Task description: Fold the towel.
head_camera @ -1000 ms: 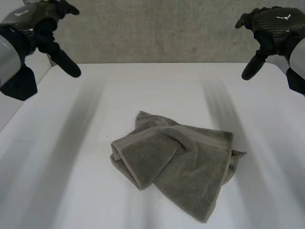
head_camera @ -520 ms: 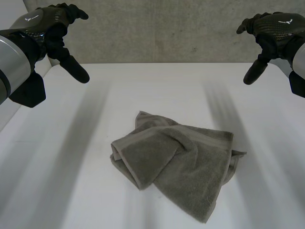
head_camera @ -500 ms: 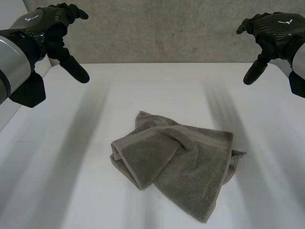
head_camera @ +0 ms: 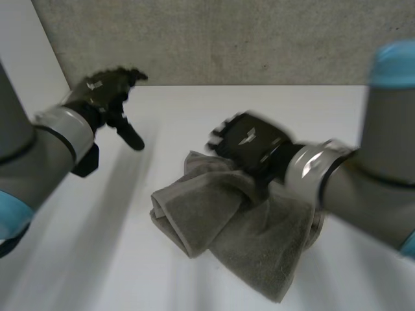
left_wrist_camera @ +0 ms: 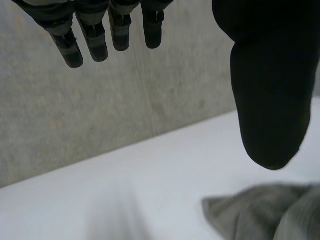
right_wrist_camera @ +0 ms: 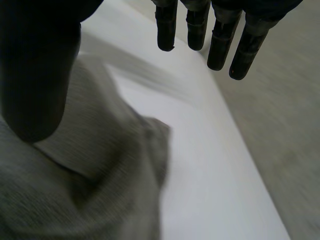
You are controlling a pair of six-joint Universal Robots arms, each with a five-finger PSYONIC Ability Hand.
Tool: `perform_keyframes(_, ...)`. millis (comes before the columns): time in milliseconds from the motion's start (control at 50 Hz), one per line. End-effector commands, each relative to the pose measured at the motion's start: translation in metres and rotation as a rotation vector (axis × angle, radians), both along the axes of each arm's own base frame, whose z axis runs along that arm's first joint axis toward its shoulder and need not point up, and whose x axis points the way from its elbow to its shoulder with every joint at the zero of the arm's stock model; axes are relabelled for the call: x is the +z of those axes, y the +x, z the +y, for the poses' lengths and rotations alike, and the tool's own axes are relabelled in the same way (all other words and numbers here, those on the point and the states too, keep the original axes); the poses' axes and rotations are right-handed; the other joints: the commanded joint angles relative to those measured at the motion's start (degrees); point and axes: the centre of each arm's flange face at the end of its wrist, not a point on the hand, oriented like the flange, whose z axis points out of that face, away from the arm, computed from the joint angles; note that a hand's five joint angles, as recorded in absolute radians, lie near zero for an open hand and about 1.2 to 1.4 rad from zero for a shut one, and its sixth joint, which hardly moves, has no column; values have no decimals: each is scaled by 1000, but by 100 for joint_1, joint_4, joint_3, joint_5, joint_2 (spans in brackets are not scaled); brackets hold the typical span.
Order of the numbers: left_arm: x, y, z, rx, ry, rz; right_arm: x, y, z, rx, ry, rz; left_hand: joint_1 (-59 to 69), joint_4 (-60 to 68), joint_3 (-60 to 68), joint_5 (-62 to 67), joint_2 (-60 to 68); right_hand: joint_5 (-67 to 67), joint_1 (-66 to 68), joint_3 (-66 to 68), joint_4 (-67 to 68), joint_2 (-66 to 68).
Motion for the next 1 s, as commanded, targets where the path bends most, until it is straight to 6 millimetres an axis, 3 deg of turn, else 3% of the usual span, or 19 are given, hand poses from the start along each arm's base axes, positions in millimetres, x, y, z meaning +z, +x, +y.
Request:
perform_keyframes(20, -61, 8, -22, -22, 2, -124, -51, 35, 34, 198, 12, 49, 99, 137, 130, -44, 137, 298, 315, 247, 143, 207)
perform_keyframes(40, -70, 8, -23, -46, 11, -132, -61, 42, 42, 232, 6, 50, 99, 137, 130, -44, 137, 534, 550, 483, 378, 442)
perform_keyframes(140, -92, 4, -18, -155, 45, -120, -87, 56, 47, 285, -59, 61, 99, 137, 130, -44, 137, 687, 703, 636, 532, 595)
perform_keyframes(260, -102, 4, -15, -197, 67, -116, -116, 69, 46, 346, -165, 116, 99, 137, 130, -44, 137, 838, 854, 787, 683, 746)
perform_keyframes(480, -114, 20, -18, -159, 117, -123, -143, 85, 33, 355, -239, 172, 233, 271, 265, 91, 272, 2067, 2083, 2016, 1911, 1975)
perform_keyframes(500, -114, 23, -20, -149, 120, -125, -144, 88, 28, 342, -258, 169, 250, 288, 282, 107, 288, 2833, 2849, 2782, 2677, 2741)
perform_keyframes(520, -114, 27, -21, -139, 121, -124, -144, 90, 23, 321, -274, 166, 250, 288, 282, 108, 289, 3906, 3922, 3855, 3751, 3814)
perform_keyframes(540, -114, 27, -21, -139, 121, -124, -144, 90, 23, 321, -274, 166, 250, 288, 282, 108, 289, 3917, 3933, 3866, 3761, 3825)
perform_keyframes(580, -114, 30, -23, -129, 123, -123, -134, 91, 9, 252, -319, 156, 250, 288, 282, 108, 289, 6478, 6494, 6427, 6322, 6386)
perform_keyframes(640, -114, 36, -27, -110, 124, -122, -127, 88, -3, 197, -335, 148, 250, 288, 282, 108, 289, 6636, 6652, 6585, 6481, 6544)
perform_keyframes(680, -115, 40, -29, -100, 129, -119, -104, 76, -26, 84, -385, 119, 284, 322, 315, 141, 322, 6636, 6652, 6585, 6481, 6544)
perform_keyframes(720, -116, 39, -28, -113, 133, -116, -92, 70, -33, 40, -389, 96, 284, 322, 315, 141, 322, 6636, 6652, 6585, 6481, 6544)
perform_keyframes(860, -122, 23, -18, -256, 147, -84, -64, 30, -42, -126, -216, -37, 284, 322, 315, 141, 322, 6636, 6652, 6585, 6481, 6544)
perform_keyframes(1000, -136, -11, -6, -392, 131, -70, -61, 4, -36, -201, -136, -60, 284, 322, 315, 141, 322, 6636, 6652, 6585, 6481, 6544)
